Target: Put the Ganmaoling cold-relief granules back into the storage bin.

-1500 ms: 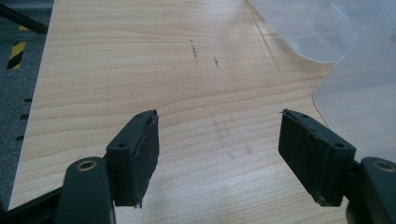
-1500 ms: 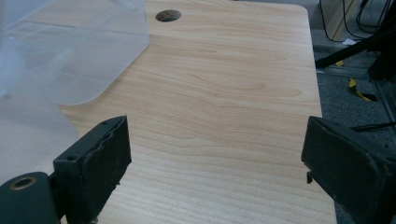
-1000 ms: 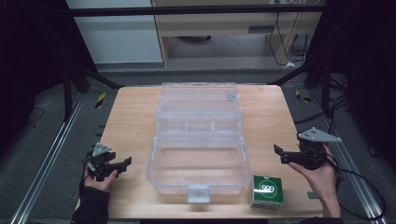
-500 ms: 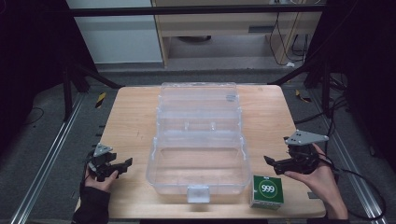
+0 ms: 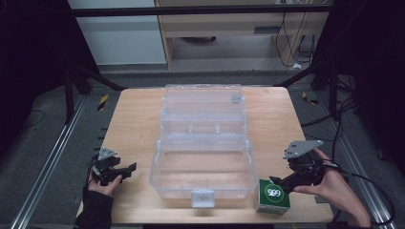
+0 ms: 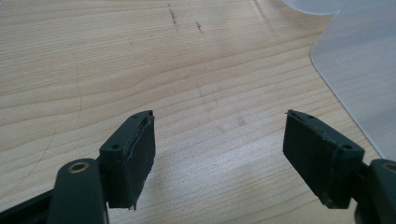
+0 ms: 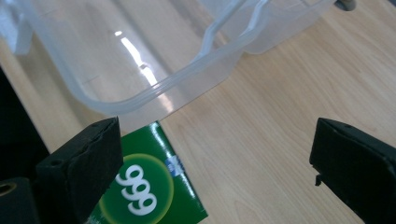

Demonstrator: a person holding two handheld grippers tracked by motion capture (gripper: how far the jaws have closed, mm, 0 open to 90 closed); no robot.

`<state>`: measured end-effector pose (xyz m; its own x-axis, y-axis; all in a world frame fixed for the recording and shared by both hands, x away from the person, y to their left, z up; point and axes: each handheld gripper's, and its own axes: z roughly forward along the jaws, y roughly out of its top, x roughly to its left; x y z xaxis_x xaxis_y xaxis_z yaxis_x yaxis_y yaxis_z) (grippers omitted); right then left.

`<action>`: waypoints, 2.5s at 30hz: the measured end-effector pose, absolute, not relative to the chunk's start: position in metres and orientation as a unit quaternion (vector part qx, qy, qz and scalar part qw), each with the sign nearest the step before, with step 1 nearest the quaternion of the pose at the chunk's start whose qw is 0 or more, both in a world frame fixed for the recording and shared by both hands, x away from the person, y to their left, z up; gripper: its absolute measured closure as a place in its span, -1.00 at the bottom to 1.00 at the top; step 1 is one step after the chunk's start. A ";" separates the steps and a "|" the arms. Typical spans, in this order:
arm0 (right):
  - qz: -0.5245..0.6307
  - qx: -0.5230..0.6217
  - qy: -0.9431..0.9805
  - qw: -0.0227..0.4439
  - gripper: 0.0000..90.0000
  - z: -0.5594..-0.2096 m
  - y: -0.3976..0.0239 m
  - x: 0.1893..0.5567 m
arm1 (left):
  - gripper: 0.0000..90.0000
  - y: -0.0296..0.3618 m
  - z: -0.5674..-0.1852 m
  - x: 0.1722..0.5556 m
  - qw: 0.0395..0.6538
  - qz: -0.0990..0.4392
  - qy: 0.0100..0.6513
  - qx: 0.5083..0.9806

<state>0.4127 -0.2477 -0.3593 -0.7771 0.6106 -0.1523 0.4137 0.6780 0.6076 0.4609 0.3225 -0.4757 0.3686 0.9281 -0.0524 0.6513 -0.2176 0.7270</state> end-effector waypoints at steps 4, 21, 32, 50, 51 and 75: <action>0.258 0.270 0.915 0.152 -0.93 -0.361 -0.242 0.407 | -0.45 0.321 -0.476 0.461 0.340 0.202 0.523 0.755; 0.179 0.201 0.957 0.105 -0.94 -0.378 -0.221 0.400 | -0.45 0.320 -0.478 0.461 0.337 0.201 0.520 0.758; 0.156 0.171 0.970 0.081 -0.95 -0.396 -0.214 0.399 | -0.45 0.320 -0.478 0.461 0.333 0.202 0.518 0.761; 0.108 0.161 0.979 0.059 -0.92 -0.431 -0.206 0.406 | -0.45 0.321 -0.479 0.462 0.332 0.203 0.518 0.762; 0.106 0.160 0.980 0.057 -0.92 -0.432 -0.206 0.406 | -0.45 0.321 -0.479 0.462 0.332 0.203 0.517 0.762; 0.109 0.148 0.982 0.037 -0.65 -0.438 -0.210 0.409 | -0.44 0.320 -0.479 0.462 0.330 0.205 0.519 0.762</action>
<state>0.4088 -0.2105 -0.4376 -0.9536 0.2984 -0.0406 0.2821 0.9324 0.2261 0.4618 0.3203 -0.4787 0.3782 0.9252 -0.0300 0.6549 -0.2445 0.7151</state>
